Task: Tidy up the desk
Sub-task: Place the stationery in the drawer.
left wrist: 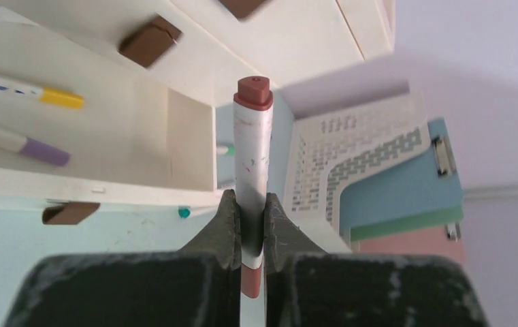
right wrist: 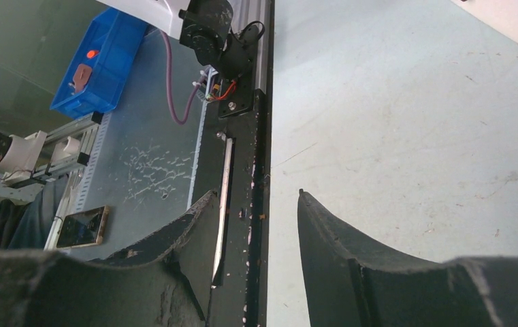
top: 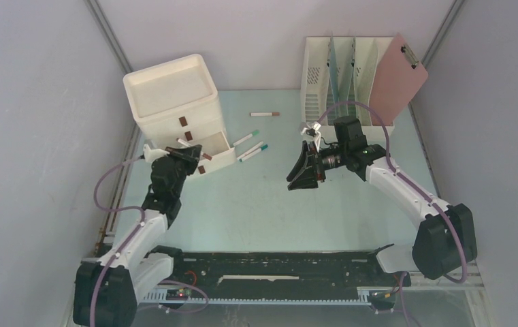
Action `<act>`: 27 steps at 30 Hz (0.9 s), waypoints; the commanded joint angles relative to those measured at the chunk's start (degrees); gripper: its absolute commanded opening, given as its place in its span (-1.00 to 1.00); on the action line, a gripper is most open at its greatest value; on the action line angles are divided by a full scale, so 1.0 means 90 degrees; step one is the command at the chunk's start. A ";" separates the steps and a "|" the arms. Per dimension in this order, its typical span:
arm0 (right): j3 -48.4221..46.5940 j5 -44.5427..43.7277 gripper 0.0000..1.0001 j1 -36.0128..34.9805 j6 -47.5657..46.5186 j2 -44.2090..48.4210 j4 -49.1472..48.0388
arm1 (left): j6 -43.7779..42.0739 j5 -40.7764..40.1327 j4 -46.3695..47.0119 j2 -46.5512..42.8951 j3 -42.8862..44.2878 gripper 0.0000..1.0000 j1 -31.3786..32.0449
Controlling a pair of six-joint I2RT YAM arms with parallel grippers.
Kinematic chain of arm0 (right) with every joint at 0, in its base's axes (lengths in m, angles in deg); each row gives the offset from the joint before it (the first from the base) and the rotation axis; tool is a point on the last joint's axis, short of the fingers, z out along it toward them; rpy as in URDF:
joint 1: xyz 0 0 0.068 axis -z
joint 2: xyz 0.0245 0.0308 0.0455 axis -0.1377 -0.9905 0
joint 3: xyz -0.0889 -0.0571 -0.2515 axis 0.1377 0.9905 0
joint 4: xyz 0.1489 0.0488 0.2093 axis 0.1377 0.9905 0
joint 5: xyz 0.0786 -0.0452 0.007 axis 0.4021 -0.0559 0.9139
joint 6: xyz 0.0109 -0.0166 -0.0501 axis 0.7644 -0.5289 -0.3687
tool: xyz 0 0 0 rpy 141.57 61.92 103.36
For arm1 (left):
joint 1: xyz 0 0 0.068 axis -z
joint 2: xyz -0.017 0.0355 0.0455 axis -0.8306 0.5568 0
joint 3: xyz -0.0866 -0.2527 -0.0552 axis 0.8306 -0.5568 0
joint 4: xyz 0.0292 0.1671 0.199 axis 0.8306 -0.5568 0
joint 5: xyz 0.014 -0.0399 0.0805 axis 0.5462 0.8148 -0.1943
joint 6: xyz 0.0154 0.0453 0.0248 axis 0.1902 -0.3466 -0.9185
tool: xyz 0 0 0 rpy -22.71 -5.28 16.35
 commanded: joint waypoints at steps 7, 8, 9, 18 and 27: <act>-0.0274 0.0115 0.07 0.0047 -0.0178 0.0099 0.0040 | 0.1567 0.0510 0.0046 0.1045 0.0708 -0.78 -0.0985; -0.0271 0.0128 0.07 0.0053 -0.0169 0.0092 0.0035 | 0.1683 0.0620 0.0119 0.1194 0.0755 -0.73 -0.1040; -0.0268 0.0128 0.07 0.0056 -0.0169 0.0099 0.0040 | 0.1764 0.0785 0.0193 0.1332 0.0808 -0.70 -0.1049; -0.0272 0.0142 0.07 0.0078 -0.0185 0.0107 0.0052 | 0.2151 0.1181 0.0654 0.1978 0.0815 0.01 -0.1500; -0.0274 0.0157 0.07 0.0100 -0.0194 0.0128 0.0059 | 0.1836 0.1160 0.0806 0.1575 0.0628 0.19 -0.1560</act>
